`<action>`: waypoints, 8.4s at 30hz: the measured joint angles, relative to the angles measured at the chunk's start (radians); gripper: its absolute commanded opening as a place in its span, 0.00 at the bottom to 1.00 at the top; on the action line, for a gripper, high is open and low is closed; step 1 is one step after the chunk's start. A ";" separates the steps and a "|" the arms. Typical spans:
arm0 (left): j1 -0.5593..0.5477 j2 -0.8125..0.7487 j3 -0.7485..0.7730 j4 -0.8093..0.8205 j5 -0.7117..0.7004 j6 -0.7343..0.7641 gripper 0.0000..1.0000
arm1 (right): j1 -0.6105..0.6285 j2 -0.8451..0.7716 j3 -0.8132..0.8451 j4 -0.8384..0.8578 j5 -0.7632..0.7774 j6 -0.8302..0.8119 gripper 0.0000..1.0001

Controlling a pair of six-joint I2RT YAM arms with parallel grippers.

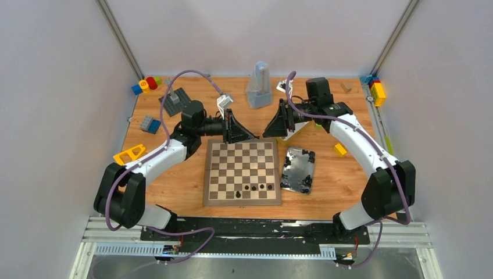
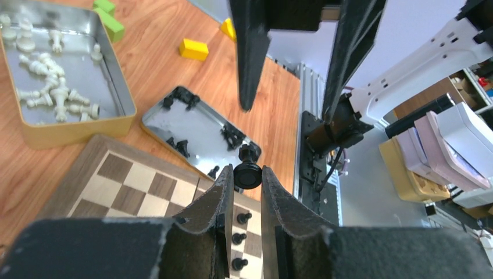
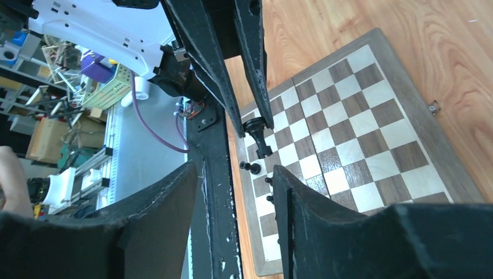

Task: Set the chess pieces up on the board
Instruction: Place the chess piece on the chessboard, then pick up the chess piece from the storage box.

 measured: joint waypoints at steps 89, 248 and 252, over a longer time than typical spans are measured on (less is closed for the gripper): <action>0.094 -0.236 0.243 -0.943 -0.440 0.644 1.00 | 0.446 -0.097 -0.152 -0.484 0.641 -0.487 0.03; 0.180 -0.319 0.228 -1.035 -0.583 0.664 1.00 | 0.106 0.146 -0.377 -0.215 0.631 -0.567 0.00; 0.180 -0.321 0.228 -1.035 -0.583 0.666 1.00 | 0.106 0.130 -0.351 -0.258 0.633 -0.570 0.00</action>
